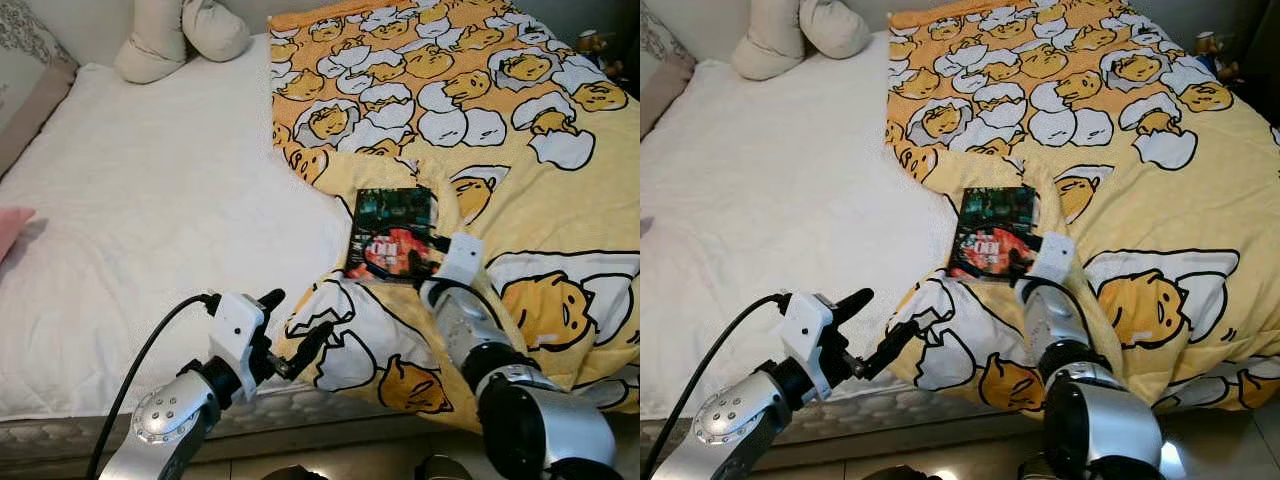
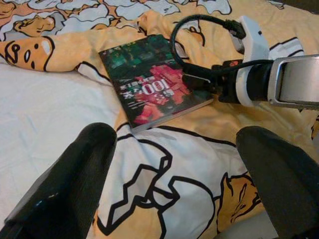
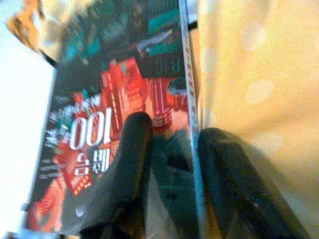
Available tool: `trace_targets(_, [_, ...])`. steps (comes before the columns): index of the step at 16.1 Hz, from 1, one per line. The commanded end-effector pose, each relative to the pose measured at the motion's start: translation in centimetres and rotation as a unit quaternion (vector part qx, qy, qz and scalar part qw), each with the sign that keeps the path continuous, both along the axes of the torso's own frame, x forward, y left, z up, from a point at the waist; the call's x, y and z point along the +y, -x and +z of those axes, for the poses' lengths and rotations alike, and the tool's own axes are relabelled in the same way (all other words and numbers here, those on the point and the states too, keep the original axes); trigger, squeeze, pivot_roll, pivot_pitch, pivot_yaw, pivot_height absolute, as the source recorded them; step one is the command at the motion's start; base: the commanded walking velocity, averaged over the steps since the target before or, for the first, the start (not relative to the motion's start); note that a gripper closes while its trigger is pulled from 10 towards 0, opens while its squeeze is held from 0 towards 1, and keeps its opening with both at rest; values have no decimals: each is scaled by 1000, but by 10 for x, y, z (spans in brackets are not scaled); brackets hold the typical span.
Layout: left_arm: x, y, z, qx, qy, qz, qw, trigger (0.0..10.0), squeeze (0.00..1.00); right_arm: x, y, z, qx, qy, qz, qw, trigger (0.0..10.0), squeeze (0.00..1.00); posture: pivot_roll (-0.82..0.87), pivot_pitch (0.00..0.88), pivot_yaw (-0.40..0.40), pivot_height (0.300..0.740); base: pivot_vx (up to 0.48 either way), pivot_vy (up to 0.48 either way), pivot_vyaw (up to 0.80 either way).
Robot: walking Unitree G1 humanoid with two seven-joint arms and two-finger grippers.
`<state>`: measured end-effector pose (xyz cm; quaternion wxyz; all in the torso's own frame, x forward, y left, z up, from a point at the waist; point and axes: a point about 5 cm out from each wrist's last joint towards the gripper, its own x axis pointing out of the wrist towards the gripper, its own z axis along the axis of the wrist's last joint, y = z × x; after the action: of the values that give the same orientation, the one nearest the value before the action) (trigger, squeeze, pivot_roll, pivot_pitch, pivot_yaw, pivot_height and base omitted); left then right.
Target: Clean up the room
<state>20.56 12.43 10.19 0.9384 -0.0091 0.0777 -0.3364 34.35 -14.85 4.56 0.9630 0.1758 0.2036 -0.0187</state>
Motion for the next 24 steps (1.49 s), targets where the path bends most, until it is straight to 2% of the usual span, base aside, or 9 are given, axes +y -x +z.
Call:
trace_targets(1, [6, -1, -4, 12, -3, 12, 1000, 10000, 0, 14, -3, 5, -11, -29, 15, 999, 0, 0, 41, 92, 198, 740, 0, 0, 0])
trace_targets(8, [4, -6, -4, 6, -1, 12, 1000, 10000, 0, 8, -8, 14, -24, 11, 15, 1000, 0, 0, 23, 83, 196, 740, 0, 0, 0])
trace_targets(9, [4, -6, -4, 6, 0, 11, 1000, 10000, 0, 5, -3, 5, 1, 49, 25, 999, 10000, 0, 24, 83, 197, 740, 0, 0, 0])
trace_targets(12, [4, -7, -4, 6, -2, 10, 1000, 10000, 0, 5, 4, -6, 26, 67, 33, 997, 9451, 0, 28, 83, 201, 740, 0, 0, 0])
trace_targets(13, [4, -7, -4, 6, -3, 11, 1000, 10000, 0, 7, 3, -5, 23, 59, 32, 997, 10000, 1000, 34, 82, 203, 740, 0, 0, 0])
trace_targets(21, [4, -7, -4, 5, -4, 10, 1000, 10000, 0, 33, -16, 34, -92, 128, 65, 985, 10000, 1000, 32, 81, 204, 740, 0, 0, 0])
trace_targets(22, [3, -7, -4, 5, -3, 9, 1000, 10000, 0, 31, -14, 26, -61, 112, 56, 990, 10000, 0, 24, 80, 204, 740, 0, 0, 0])
trace_targets(23, [3, -7, -4, 5, -3, 9, 1000, 10000, 0, 30, -13, 23, -49, 104, 53, 992, 10000, 0, 27, 81, 204, 740, 0, 0, 0])
trace_targets(24, [3, -7, -4, 5, -4, 9, 1000, 10000, 0, 28, -7, 11, -10, 49, 26, 998, 2667, 0, 28, 82, 204, 740, 0, 0, 0])
